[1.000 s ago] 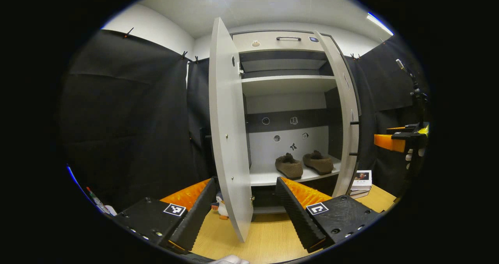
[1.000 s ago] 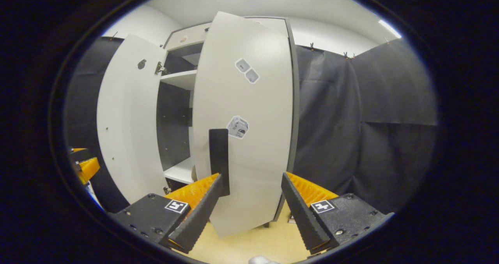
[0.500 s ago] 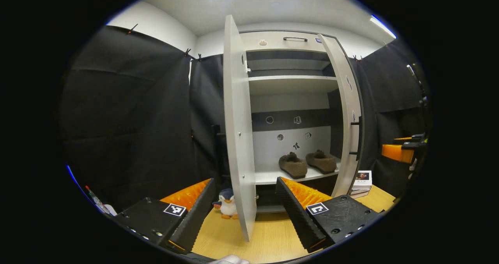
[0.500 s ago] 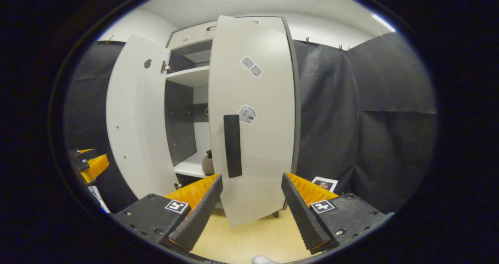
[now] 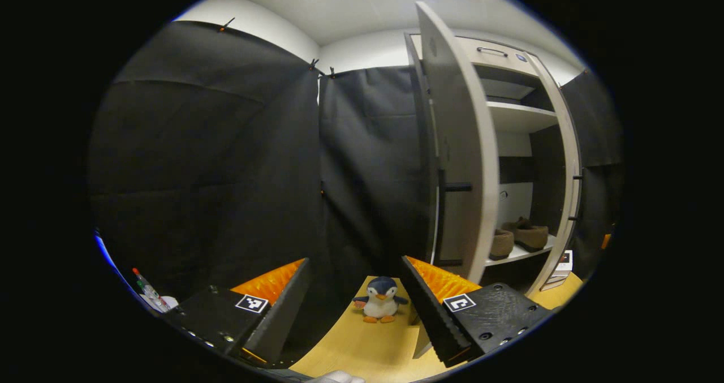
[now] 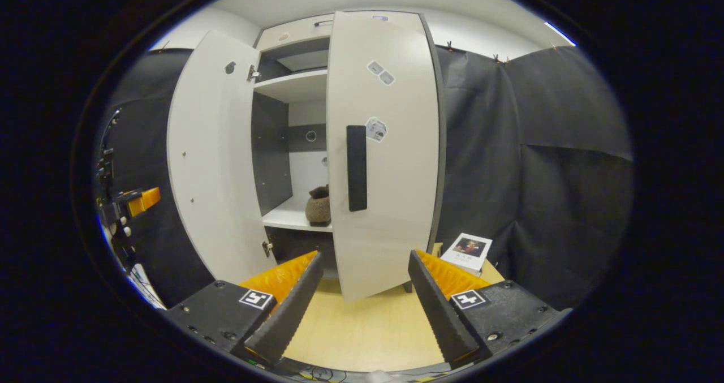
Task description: Grab one shoe with the right hand and put it into the shoe cabinet, grab the other shoe with the left hand and put it into the shoe cabinet; then close the right door with the right hand and the left door with the left hand.
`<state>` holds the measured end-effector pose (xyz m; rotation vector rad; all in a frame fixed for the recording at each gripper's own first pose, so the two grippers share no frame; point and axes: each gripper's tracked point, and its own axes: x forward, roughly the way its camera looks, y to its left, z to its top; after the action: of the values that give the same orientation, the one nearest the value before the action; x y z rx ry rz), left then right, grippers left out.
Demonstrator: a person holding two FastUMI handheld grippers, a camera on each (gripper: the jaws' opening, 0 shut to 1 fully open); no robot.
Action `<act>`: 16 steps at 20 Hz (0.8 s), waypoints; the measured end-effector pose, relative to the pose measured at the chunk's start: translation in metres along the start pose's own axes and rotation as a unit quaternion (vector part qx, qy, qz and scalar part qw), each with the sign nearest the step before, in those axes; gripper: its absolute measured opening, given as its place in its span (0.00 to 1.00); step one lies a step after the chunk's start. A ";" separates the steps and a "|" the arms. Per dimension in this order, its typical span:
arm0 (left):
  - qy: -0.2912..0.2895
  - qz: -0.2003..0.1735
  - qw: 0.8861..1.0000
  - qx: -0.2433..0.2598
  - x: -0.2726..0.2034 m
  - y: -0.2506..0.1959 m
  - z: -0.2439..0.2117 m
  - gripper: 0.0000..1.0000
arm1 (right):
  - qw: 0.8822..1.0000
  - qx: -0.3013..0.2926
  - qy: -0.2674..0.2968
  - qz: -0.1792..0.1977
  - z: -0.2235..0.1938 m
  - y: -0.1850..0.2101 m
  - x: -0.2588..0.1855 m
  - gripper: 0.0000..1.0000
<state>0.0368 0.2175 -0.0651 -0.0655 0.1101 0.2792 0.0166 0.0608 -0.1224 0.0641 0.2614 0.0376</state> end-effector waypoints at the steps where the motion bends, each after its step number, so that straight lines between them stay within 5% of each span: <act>1: 0.000 -0.004 1.000 -0.005 0.011 0.001 -0.001 0.95 | 1.000 0.000 -0.001 -0.006 0.000 0.001 -0.003 0.99; 7: -0.008 -0.059 0.998 0.020 0.044 -0.036 0.001 0.95 | 1.000 -0.004 0.011 -0.026 -0.011 -0.002 -0.010 1.00; 9: -0.015 -0.055 0.998 0.030 0.041 -0.036 0.004 0.85 | 1.000 0.002 0.018 -0.024 -0.016 -0.004 -0.011 0.99; 10: -0.012 -0.054 0.998 0.030 0.041 -0.037 0.004 0.96 | 1.000 0.002 0.021 -0.021 -0.017 -0.004 -0.009 0.99; 11: -0.010 -0.055 0.998 0.030 0.041 -0.038 0.003 0.75 | 1.000 0.001 0.021 -0.019 -0.018 -0.007 -0.008 0.99; 12: -0.010 -0.052 0.998 0.031 0.040 -0.038 0.004 0.75 | 1.000 -0.001 0.022 -0.017 -0.018 -0.008 -0.007 0.99; 13: -0.008 -0.050 0.998 0.035 0.040 -0.038 0.004 0.84 | 1.000 0.000 0.023 -0.013 -0.018 -0.009 -0.006 0.99; 16: -0.009 -0.053 0.998 0.038 0.035 -0.049 0.012 0.84 | 1.000 -0.002 0.025 0.004 -0.017 -0.017 -0.001 1.00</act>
<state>0.0851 0.1808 -0.0549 0.0072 0.0987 0.1699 0.0112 0.0444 -0.1400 0.0605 0.3102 0.0470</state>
